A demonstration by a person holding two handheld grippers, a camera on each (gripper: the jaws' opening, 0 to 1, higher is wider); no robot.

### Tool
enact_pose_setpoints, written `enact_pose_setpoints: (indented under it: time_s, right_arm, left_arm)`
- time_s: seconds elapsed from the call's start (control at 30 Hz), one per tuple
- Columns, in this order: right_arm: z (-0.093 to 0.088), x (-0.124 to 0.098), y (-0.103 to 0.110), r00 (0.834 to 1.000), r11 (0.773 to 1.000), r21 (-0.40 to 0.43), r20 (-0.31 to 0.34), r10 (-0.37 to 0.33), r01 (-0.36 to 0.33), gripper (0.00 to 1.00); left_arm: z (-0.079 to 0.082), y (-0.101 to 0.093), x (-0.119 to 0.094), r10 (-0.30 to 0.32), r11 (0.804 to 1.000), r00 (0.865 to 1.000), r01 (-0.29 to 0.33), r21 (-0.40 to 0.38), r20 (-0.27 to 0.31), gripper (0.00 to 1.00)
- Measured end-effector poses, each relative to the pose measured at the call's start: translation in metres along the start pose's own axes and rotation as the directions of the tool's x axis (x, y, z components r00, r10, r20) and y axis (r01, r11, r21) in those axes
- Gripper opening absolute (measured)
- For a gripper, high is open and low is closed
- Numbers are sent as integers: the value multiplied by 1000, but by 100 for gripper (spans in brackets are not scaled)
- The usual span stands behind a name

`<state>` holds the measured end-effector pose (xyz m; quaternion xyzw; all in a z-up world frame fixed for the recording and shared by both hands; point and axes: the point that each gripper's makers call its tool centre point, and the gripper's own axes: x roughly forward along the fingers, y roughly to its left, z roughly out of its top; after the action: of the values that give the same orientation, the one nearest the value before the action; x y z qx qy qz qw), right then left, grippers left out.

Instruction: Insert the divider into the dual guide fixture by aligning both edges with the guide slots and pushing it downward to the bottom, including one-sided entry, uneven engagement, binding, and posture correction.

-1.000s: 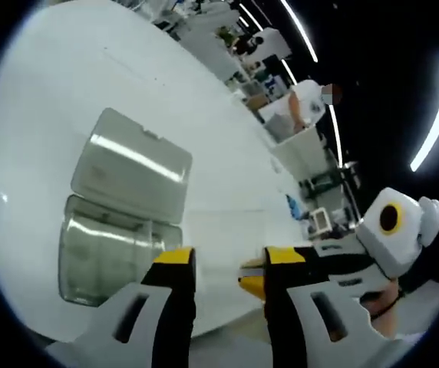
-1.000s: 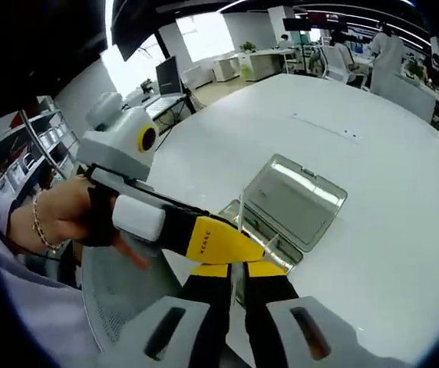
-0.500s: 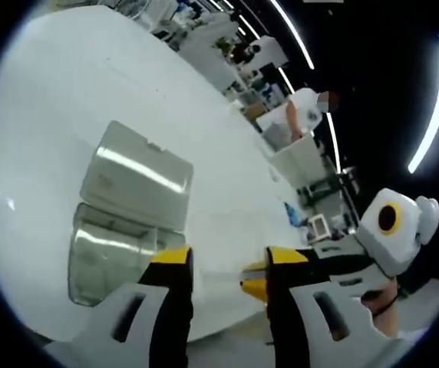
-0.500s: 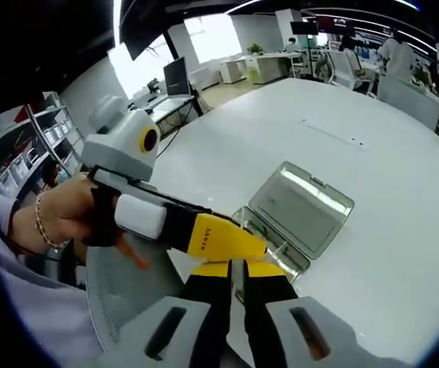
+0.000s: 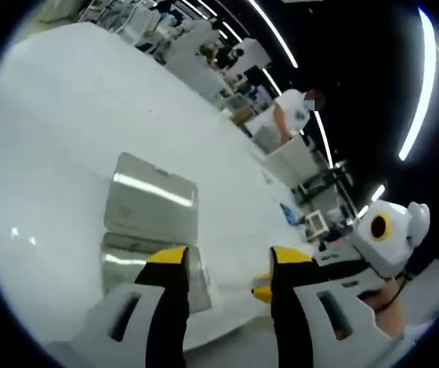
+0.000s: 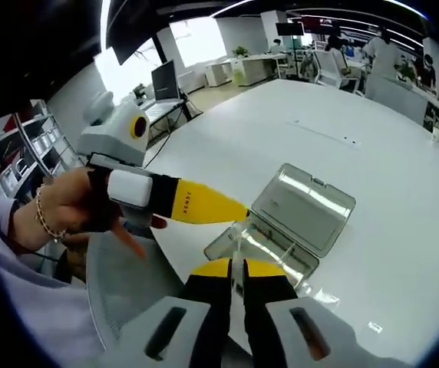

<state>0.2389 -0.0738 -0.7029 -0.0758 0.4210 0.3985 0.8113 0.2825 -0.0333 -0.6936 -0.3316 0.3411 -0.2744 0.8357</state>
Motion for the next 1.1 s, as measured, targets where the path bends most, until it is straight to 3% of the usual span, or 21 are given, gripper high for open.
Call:
enact_pose_setpoints:
  time_s: [0.23,0.47,0.7,0.8,0.97,1.03,1.1]
  right_arm:
    - [2,11,9,1000,1000,21,-21,-20,21,0]
    - [6,20,16,999,999,35,-34,-35,36,0]
    - [8,31,12,996,995,69,-46,-74,77,0]
    - [6,34,9,994,991,95,-62,-88,94,0]
    - [3,36,4,990,982,143,-86,-112,124,0]
    - [2,37,3,988,978,158,-94,-120,134,0]
    - [0,38,1,984,972,176,-110,-137,155,0]
  left_arm:
    - [9,13,-25,4,998,1000,-5,61,24,41]
    - [13,25,-47,40,975,999,-40,220,3,41]
    - [22,45,-61,130,916,991,-133,380,33,41]
    - [17,50,-63,152,876,988,-136,463,3,41]
    - [4,52,-68,131,857,988,-72,511,-81,41]
    - [1,55,-72,129,825,984,-40,564,-119,42]
    - [-1,53,-74,102,807,984,6,590,-149,43]
